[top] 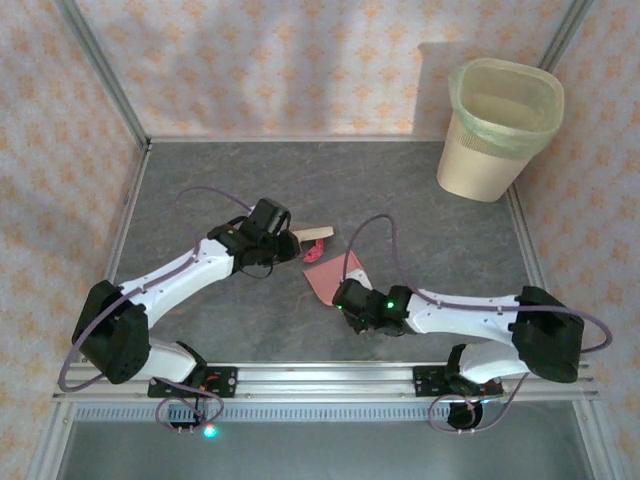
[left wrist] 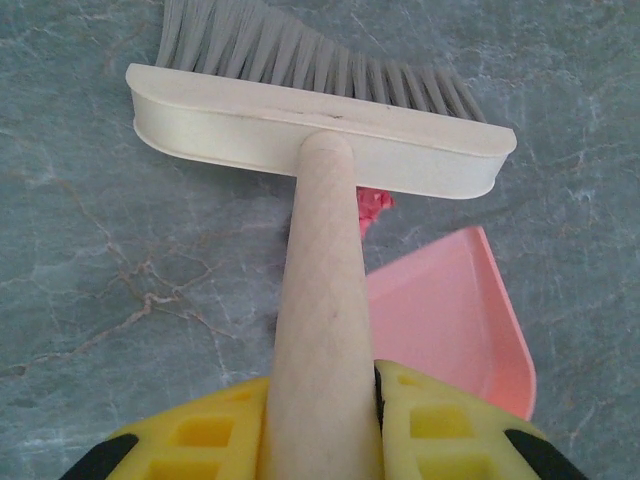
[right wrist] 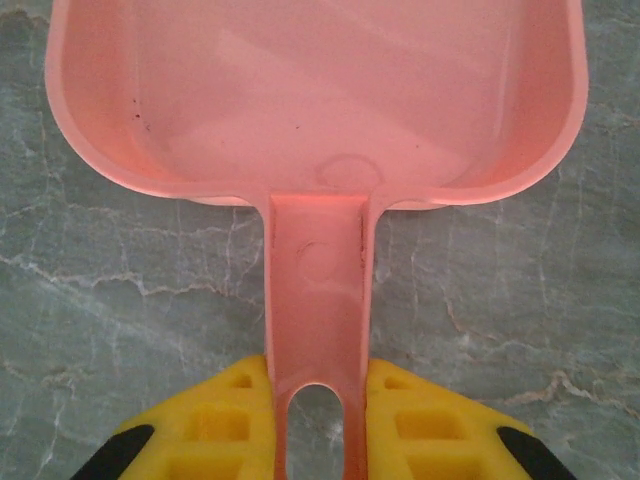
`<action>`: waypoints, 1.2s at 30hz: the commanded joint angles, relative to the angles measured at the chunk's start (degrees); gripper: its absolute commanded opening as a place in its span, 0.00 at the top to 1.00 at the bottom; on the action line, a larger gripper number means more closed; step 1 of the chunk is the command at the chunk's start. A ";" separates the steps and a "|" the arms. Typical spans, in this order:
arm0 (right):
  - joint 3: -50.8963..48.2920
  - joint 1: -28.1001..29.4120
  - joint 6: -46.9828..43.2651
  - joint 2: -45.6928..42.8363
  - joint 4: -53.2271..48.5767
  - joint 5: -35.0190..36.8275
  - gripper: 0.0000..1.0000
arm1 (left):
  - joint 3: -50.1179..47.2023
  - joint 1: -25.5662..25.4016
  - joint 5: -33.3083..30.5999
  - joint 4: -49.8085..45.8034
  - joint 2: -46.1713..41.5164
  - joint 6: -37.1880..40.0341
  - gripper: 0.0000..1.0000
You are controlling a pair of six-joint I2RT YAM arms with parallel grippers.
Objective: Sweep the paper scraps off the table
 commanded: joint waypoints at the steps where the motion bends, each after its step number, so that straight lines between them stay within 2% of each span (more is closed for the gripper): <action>1: -1.44 0.22 -0.92 2.79 0.70 0.03 1.00 | 1.79 0.05 4.36 -2.89 -0.89 -0.53 1.00; 8: -3.90 0.20 -1.22 1.38 4.57 1.36 1.00 | 1.43 -1.03 8.50 -3.96 -0.74 -0.87 1.00; 14: -5.26 0.22 0.00 0.94 6.61 2.84 1.00 | 2.10 -4.74 10.93 -3.26 -0.64 -2.14 1.00; 18: -6.02 0.22 0.27 0.22 7.49 3.27 1.00 | 2.18 -7.04 14.94 -2.14 -0.79 -3.04 1.00; 26: -6.84 0.12 0.42 -0.83 8.33 3.29 1.00 | 0.75 -8.23 17.52 -2.67 -5.17 -3.99 1.00; 32: -7.03 0.13 0.36 -1.06 8.49 3.18 1.00 | 0.86 -7.39 11.48 -5.38 -10.45 -3.81 1.00; 36: -6.93 0.11 0.49 -0.95 8.36 3.20 1.00 | 2.66 -5.43 2.11 -10.59 -14.00 -2.39 1.00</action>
